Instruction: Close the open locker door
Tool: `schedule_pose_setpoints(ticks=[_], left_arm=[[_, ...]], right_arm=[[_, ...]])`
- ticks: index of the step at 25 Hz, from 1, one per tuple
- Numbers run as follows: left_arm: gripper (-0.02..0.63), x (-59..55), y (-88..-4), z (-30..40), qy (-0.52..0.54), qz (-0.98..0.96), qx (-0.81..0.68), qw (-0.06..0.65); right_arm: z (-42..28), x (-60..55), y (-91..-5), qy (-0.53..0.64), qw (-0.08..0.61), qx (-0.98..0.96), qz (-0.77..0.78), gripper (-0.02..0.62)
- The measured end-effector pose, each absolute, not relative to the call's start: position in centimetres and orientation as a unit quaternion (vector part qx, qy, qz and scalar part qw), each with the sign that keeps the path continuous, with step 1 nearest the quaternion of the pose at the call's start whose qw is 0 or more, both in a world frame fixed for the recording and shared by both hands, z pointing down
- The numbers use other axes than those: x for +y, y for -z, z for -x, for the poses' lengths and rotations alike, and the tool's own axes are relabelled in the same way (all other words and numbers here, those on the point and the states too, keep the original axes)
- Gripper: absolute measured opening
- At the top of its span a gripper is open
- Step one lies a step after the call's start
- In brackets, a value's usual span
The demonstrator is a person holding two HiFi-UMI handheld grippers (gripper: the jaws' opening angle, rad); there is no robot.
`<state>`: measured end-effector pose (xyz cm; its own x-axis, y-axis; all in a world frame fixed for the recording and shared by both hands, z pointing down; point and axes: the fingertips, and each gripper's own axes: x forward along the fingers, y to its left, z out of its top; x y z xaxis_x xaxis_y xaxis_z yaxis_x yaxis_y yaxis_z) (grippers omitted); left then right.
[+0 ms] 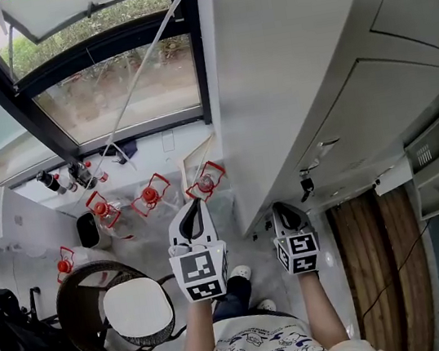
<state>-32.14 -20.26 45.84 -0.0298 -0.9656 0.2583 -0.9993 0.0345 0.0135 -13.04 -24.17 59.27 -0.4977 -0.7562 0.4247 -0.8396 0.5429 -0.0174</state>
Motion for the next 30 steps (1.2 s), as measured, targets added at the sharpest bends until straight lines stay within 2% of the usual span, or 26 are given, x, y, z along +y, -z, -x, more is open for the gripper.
schedule_pose_setpoints(ticks=[15, 24, 26, 30], left_arm=[[0.003, -19.4, -44.7, 29.8, -0.083, -0.704, -0.700, 0.086], [0.003, -17.8, -43.7, 25.0, -0.077, -0.728, -0.678, 0.074], [0.003, -17.5, -43.3, 23.8, -0.075, -0.733, -0.673, 0.070], [0.003, -16.9, -42.3, 21.2, -0.070, -0.741, -0.665, 0.062]], right_arm=[[10.6, -22.4, -58.4, -0.109, 0.178, -0.852, -0.480, 0.012], [4.7, -20.3, -55.3, -0.094, 0.146, -0.834, -0.524, 0.014], [3.1, -19.8, -54.1, -0.091, 0.132, -0.829, -0.536, 0.057], [-0.9, -18.5, -51.9, -0.085, 0.105, -0.812, -0.568, 0.057]])
